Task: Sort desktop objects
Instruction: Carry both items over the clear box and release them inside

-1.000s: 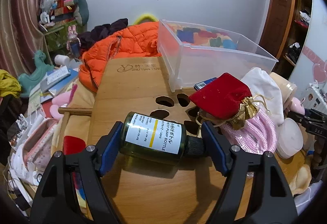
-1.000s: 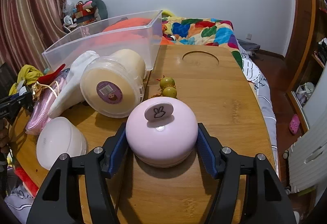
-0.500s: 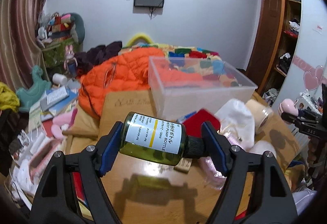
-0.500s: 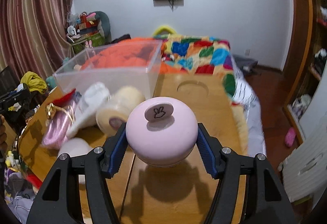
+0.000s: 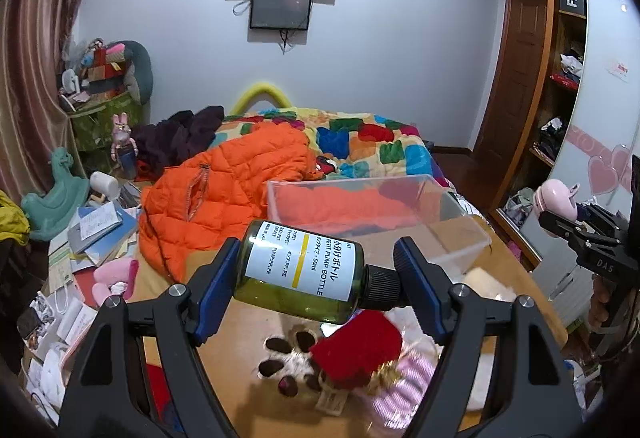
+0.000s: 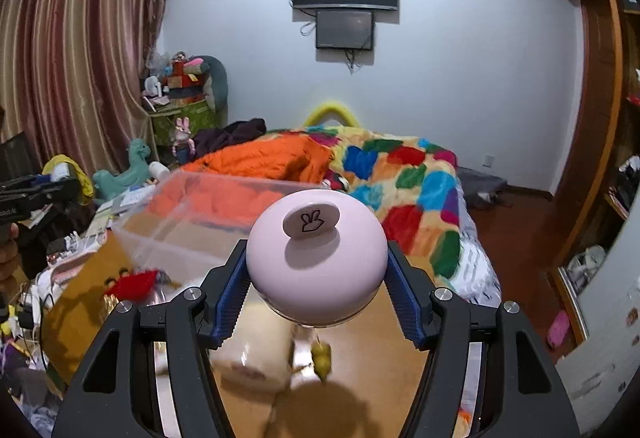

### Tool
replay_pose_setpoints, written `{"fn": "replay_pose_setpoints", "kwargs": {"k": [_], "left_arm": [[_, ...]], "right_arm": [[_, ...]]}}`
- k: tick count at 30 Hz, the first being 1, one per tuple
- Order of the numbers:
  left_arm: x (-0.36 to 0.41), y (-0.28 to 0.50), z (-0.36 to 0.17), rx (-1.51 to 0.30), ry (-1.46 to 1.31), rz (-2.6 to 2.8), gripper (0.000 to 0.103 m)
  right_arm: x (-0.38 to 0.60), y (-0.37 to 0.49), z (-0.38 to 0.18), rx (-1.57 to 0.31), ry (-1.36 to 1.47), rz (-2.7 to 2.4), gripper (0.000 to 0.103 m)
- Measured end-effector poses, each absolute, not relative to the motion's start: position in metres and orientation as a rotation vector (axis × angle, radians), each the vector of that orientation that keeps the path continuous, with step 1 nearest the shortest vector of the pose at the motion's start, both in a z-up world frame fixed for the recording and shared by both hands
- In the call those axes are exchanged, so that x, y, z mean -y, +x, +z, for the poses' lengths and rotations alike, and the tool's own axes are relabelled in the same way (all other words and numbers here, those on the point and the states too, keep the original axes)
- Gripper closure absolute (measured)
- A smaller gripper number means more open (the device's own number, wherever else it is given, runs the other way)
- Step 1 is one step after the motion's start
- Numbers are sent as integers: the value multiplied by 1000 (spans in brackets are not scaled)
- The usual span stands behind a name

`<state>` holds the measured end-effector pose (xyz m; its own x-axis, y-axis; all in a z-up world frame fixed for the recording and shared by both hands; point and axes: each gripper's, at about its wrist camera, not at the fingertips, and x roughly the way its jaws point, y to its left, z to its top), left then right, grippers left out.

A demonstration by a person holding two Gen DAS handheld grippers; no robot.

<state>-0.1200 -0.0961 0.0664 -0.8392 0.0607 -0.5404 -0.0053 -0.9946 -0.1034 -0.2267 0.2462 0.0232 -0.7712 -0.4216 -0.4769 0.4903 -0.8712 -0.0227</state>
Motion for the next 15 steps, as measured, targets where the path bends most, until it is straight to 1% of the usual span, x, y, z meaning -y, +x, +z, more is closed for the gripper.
{"fn": "replay_pose_setpoints", "kwargs": {"k": [6, 12, 15], "left_arm": [[83, -156, 67, 71, -942, 2953, 27], [74, -195, 61, 100, -1017, 2888, 27], [65, -215, 51, 39, -1073, 2877, 26]], "right_arm": [[-227, -254, 29, -200, 623, -2529, 43], [-214, -282, 25, -192, 645, -2501, 43], [-204, -294, 17, -207, 688, -2474, 43]]}}
